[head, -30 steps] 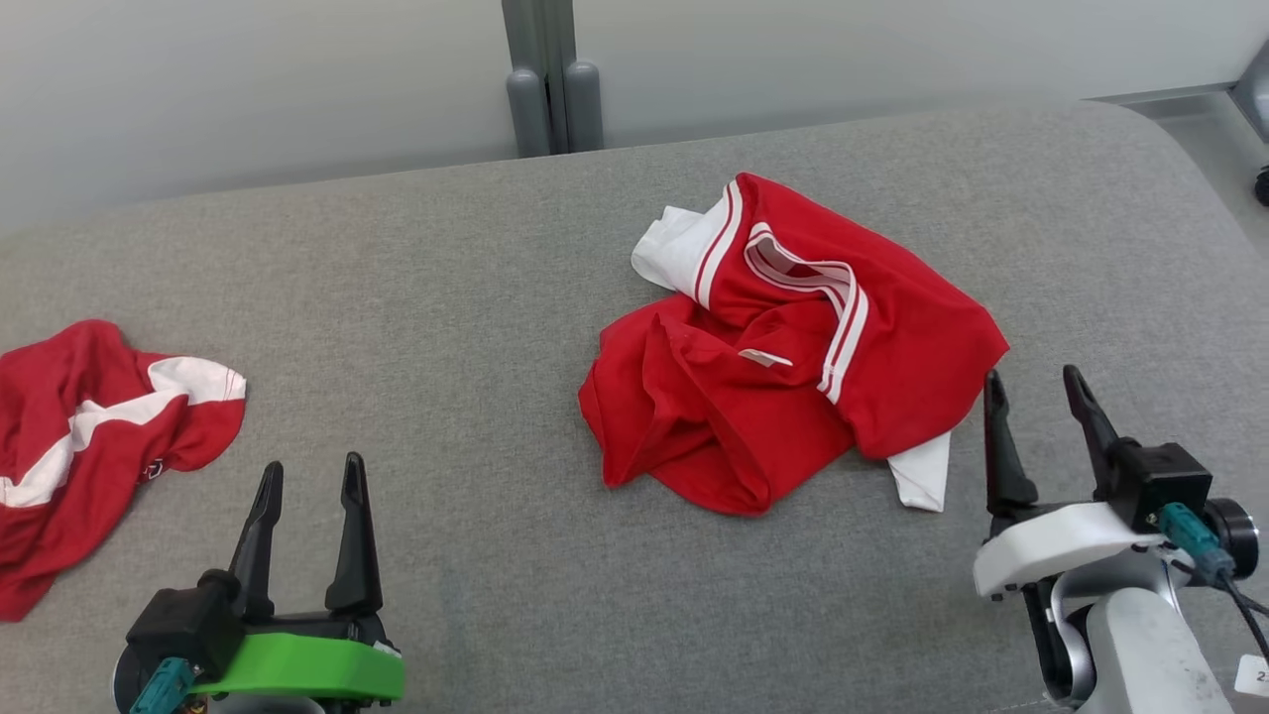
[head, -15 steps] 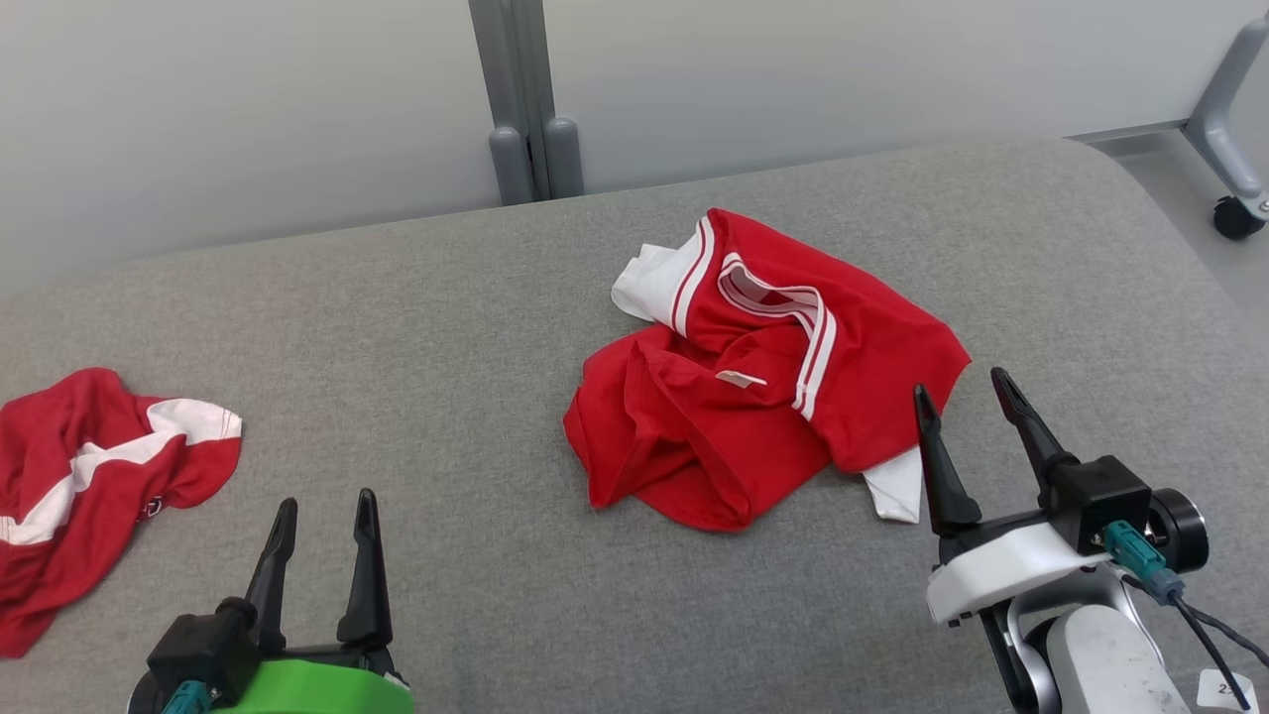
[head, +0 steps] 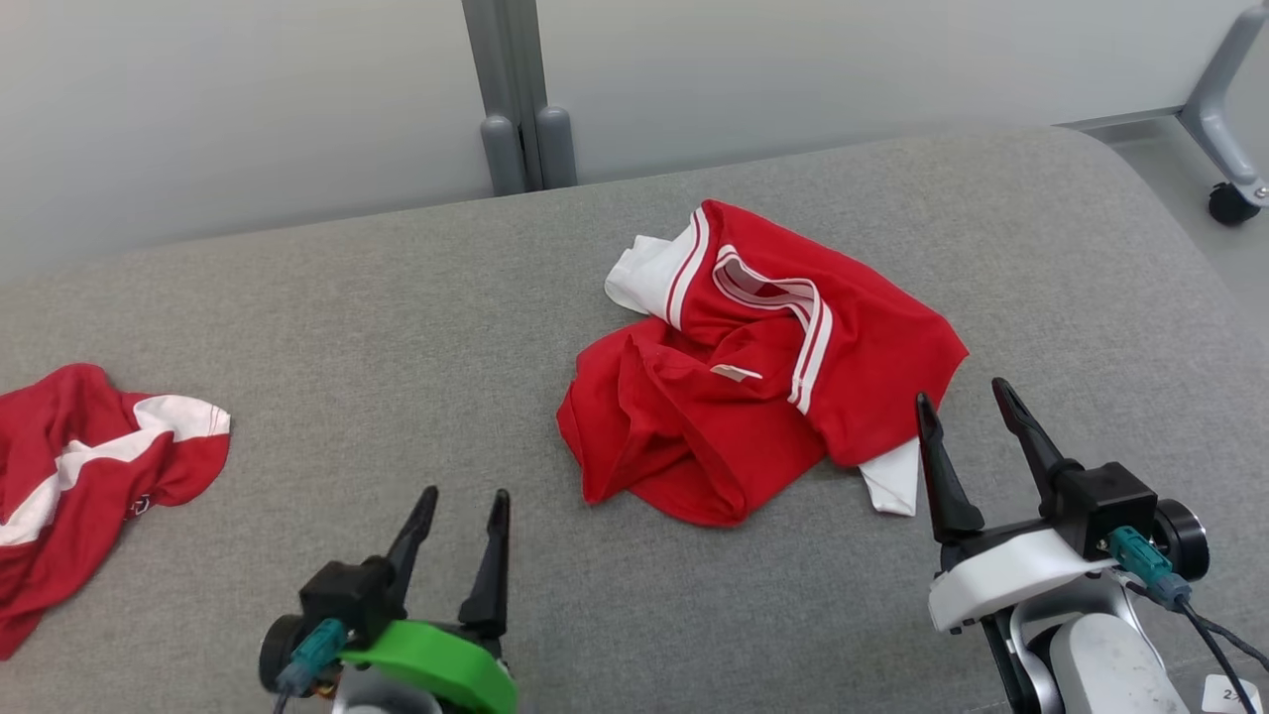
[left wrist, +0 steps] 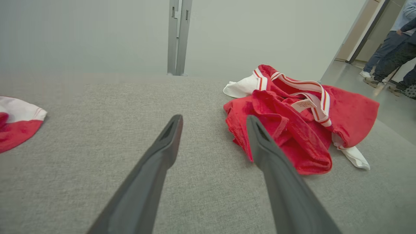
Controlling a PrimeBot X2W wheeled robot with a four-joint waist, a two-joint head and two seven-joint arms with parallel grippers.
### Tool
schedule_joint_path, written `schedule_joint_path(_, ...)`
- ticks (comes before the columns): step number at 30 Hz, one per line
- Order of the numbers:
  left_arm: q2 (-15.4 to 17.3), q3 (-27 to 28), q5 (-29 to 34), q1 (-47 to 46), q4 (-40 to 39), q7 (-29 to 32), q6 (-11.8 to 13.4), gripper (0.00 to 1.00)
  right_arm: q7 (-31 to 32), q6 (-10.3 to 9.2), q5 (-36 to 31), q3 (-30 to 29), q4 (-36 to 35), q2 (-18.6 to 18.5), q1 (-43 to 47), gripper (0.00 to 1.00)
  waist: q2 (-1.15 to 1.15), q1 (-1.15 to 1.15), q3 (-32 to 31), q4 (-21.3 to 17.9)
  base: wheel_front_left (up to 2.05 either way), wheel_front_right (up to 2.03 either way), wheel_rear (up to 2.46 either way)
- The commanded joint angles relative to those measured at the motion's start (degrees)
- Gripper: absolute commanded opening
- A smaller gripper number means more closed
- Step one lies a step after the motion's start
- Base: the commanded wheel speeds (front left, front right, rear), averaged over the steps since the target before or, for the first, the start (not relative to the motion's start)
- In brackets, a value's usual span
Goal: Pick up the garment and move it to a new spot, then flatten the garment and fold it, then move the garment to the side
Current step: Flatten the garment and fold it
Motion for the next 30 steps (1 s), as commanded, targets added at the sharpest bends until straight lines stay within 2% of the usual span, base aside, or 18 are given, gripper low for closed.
schedule_joint_path(1, 0.2, -2.0, -1.3, -2.8, 1.8, 0.4, -0.2, 1.00, -0.1, -0.04, 0.4, 0.0, -0.4, -0.2, -0.4, 1.00, 0.00, 0.00, 1.5, -1.4, 0.00, 0.00, 0.00)
schedule_joint_path(9, 0.2, -16.2, -10.1, -12.6, 10.4, 2.2, -0.3, 1.00, -0.7, -0.04, 1.2, 0.6, -0.2, -0.1, -2.5, 1.00, 0.00, 0.00, 5.5, -6.7, 0.00, 0.00, 0.00)
schedule_joint_path(14, 0.3, -20.7, -15.3, -16.4, 14.1, 3.2, 0.1, 1.00, -1.3, -0.04, 1.6, 0.7, 0.1, -0.1, -3.3, 1.00, 0.00, 0.00, 7.4, -10.2, 0.00, 0.00, 0.00)
schedule_joint_path(19, 0.3, -22.3, -20.0, -19.4, 17.2, 4.7, 4.3, 1.00, -1.9, -0.04, 2.3, 1.1, 0.7, -0.1, -3.9, 1.00, 0.00, 0.00, 8.7, -13.1, 0.00, 0.00, 0.00)
schedule_joint_path(22, 0.3, -22.9, -22.6, -20.7, 17.9, 5.0, 5.9, 1.00, -2.2, -0.04, 2.5, 1.3, 1.0, -0.1, -4.1, 1.00, 0.00, 0.00, 9.2, -14.3, 0.00, 0.00, 0.00)
schedule_joint_path(26, 0.3, -23.4, -26.5, -22.1, 17.7, 4.6, 7.9, 1.00, -2.5, -0.04, 2.7, 1.3, 1.3, -0.1, -4.3, 1.00, 0.00, 0.00, 9.8, -15.1, 0.00, 0.00, 0.00)
schedule_joint_path(30, 0.3, -24.4, -28.6, -23.6, 17.8, 4.6, 11.2, 1.00, -2.8, -0.04, 3.1, 1.4, 1.6, -0.1, -4.5, 1.00, 0.00, 0.00, 10.0, -15.4, 0.00, 0.00, 0.00)
